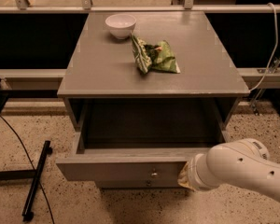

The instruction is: Close top drawer

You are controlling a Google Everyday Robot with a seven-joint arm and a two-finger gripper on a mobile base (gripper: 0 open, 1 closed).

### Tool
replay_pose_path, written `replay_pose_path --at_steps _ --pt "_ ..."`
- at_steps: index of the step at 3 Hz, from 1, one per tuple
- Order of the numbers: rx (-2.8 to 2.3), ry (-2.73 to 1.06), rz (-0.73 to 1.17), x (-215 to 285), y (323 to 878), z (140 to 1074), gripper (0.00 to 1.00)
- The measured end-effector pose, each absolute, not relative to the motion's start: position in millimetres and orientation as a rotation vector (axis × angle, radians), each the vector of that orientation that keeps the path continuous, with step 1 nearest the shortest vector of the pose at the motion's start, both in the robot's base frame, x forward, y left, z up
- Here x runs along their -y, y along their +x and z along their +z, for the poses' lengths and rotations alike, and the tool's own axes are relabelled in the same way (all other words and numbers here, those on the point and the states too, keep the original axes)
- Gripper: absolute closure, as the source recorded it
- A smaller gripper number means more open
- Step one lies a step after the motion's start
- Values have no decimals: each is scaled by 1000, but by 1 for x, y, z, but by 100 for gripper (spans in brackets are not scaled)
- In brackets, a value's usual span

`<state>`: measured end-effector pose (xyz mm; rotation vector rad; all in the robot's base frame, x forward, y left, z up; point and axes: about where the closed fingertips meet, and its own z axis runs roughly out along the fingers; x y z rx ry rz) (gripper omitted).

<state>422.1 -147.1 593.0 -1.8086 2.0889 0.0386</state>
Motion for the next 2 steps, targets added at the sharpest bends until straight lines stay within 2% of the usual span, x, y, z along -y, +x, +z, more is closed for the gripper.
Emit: replay_pose_path --at_steps 2 --pt "-2074 -1692 -72 161 479 596 100"
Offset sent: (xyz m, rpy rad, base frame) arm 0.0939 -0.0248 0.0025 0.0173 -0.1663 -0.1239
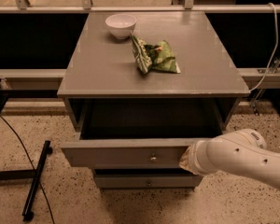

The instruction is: Close top drawer

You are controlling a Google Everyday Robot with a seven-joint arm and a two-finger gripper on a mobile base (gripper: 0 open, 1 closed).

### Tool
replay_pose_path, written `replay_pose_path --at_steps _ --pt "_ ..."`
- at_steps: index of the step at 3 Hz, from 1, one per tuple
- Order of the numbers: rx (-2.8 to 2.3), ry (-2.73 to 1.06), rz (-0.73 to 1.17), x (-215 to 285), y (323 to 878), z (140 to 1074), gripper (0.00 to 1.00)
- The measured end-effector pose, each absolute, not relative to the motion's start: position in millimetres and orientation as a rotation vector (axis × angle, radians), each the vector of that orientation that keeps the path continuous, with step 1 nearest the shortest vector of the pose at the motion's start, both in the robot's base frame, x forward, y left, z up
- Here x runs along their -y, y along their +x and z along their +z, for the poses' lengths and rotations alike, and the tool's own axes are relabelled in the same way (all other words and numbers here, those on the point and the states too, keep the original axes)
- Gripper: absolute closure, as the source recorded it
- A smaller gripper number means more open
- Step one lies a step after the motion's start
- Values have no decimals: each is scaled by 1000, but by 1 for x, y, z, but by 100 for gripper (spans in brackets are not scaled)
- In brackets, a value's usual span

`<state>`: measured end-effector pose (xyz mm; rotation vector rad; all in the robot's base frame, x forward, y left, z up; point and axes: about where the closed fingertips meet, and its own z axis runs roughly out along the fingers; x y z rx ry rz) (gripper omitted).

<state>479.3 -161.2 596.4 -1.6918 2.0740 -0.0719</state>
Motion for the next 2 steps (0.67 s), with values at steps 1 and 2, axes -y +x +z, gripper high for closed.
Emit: replay_pose_path --at_steps 1,2 --pt "-2039 -1641 -87 164 508 595 100" --pt "-1986 -1608 -58 162 536 595 100"
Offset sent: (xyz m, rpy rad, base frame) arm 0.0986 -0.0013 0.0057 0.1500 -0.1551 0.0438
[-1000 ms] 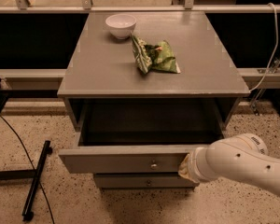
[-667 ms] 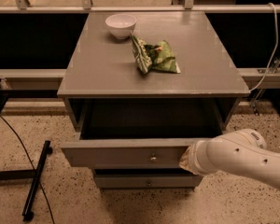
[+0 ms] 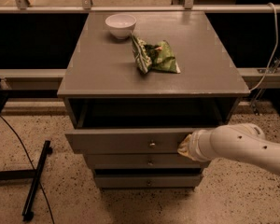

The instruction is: Close top drawer

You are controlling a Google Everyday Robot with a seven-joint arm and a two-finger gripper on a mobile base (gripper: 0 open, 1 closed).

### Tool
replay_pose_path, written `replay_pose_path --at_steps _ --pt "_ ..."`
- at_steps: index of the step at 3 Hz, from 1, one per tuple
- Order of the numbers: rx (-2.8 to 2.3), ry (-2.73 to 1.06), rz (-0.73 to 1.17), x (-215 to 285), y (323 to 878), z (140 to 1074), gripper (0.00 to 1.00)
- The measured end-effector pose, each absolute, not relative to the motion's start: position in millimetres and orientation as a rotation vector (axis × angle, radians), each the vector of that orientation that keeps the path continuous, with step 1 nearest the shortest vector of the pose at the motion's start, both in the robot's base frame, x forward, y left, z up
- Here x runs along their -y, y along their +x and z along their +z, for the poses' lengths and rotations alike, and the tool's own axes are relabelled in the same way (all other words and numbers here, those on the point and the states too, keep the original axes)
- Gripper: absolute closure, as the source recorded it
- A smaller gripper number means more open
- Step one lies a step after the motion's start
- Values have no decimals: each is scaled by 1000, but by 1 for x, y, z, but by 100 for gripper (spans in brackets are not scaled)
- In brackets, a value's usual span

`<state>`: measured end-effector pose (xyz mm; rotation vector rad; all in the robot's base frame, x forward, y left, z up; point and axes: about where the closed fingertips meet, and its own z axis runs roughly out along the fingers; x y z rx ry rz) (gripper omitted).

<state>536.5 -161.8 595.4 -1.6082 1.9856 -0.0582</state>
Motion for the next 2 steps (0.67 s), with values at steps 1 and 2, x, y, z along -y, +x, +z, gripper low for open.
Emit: replay_pose_path --at_steps 1,2 --pt "-1927 -1605 -36 158 565 599 100" --pt "-1889 -1596 -21 156 592 605 100"
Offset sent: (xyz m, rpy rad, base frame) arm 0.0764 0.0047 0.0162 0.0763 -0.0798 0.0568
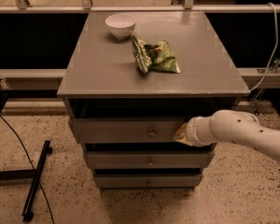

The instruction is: Close top drawer

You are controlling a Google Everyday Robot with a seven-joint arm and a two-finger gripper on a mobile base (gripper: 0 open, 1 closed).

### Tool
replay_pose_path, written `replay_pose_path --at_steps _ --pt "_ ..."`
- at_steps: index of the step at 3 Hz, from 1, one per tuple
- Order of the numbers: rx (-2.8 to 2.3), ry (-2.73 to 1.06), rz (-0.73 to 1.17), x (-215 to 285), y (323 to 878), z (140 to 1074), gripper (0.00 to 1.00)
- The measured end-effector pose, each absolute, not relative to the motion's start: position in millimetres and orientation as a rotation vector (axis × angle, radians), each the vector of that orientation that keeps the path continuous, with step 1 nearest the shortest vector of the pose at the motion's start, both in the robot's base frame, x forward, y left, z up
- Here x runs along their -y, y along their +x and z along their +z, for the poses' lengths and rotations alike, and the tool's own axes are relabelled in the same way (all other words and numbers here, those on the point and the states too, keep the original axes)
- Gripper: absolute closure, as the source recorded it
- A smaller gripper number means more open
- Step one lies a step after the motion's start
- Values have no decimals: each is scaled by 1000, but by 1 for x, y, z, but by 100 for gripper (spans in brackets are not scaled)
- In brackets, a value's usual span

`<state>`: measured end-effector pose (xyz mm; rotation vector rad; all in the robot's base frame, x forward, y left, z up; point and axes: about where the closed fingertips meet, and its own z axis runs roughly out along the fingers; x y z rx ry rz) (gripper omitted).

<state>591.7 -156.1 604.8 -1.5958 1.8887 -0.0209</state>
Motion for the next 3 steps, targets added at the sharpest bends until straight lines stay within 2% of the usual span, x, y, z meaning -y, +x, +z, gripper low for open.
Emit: replay_pose_path --at_steps 2,3 --pt "-1882 -1593 -14 156 595 606 100" --pt "-1871 -1652 74 149 551 613 100"
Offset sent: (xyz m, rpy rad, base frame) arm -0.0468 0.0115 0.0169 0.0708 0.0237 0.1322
